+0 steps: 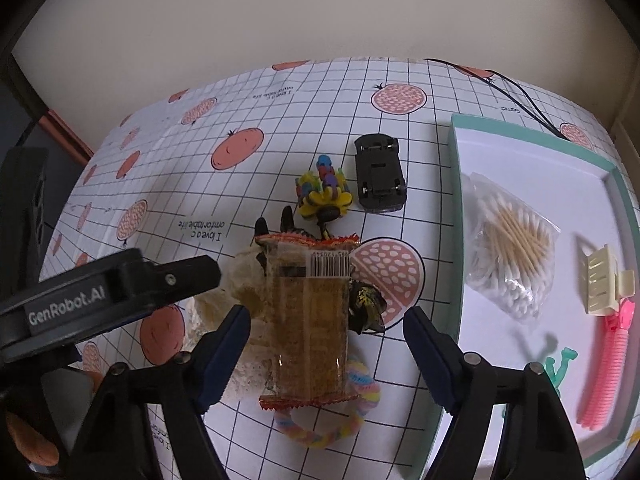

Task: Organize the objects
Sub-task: 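Grasp the packaged snack bar with the right tool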

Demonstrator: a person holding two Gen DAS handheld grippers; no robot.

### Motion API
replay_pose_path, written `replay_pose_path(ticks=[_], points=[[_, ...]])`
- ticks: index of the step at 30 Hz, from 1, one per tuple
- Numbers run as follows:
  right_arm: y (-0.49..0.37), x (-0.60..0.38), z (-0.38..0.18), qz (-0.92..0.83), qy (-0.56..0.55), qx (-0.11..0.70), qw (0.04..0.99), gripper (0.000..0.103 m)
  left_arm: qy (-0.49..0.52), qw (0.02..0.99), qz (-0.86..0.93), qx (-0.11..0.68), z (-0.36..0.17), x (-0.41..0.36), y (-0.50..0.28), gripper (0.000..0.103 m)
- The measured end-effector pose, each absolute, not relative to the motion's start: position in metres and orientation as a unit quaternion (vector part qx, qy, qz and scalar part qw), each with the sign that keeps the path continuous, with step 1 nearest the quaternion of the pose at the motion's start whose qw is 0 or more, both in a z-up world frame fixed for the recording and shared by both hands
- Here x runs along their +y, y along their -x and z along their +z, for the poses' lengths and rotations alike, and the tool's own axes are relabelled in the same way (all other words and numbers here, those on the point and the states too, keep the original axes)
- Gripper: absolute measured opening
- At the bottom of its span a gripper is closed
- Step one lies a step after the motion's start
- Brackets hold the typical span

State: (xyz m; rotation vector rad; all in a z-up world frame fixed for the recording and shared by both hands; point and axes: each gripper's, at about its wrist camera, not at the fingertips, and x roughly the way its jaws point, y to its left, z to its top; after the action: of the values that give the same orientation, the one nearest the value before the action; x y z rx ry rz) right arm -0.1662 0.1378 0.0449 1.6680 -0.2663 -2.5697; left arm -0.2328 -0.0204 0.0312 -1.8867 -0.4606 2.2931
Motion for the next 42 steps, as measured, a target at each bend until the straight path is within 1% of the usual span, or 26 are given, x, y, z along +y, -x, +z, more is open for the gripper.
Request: replay_pose_path(ticks=[6, 12, 14, 16, 18, 20, 23, 31, 42], points=[[0.167, 0.134, 0.04, -0.831, -0.551, -0.077, 0.033, 0.078, 0.636, 0.066, 0.756, -0.141, 0.024, -0.016, 0.231, 0.102], [0.167, 0.133, 0.038, -0.828, -0.555, -0.077, 0.04, 0.067, 0.641, 0.065, 0.753, -0.134, 0.02, -0.012, 0.229, 0.101], [0.167, 0.133, 0.038, -0.827, -0.555, -0.078, 0.042, 0.063, 0.641, 0.067, 0.753, -0.132, 0.021, -0.01, 0.228, 0.096], [0.167, 0.133, 0.038, -0.827, -0.555, -0.081, 0.043, 0.059, 0.643, 0.068, 0.752, -0.128, 0.021, -0.008, 0.228, 0.088], [0.167, 0.134, 0.038, -0.826, -0.556, -0.084, 0.046, 0.054, 0.645, 0.071, 0.75, -0.126, 0.02, -0.006, 0.227, 0.084], [0.167, 0.135, 0.038, -0.826, -0.555, -0.087, 0.045, 0.052, 0.646, 0.073, 0.75, -0.123, 0.02, -0.004, 0.227, 0.077], [0.167, 0.138, 0.039, -0.825, -0.555, -0.093, 0.046, 0.048, 0.645, 0.075, 0.751, -0.116, 0.021, -0.004, 0.224, 0.073], [0.166, 0.144, 0.039, -0.823, -0.556, -0.103, 0.046, 0.04, 0.642, 0.073, 0.759, -0.086, 0.022, 0.002, 0.222, 0.073], [0.164, 0.15, 0.04, -0.82, -0.56, -0.105, 0.045, 0.039, 0.638, 0.071, 0.762, -0.084, 0.022, 0.002, 0.213, 0.073]])
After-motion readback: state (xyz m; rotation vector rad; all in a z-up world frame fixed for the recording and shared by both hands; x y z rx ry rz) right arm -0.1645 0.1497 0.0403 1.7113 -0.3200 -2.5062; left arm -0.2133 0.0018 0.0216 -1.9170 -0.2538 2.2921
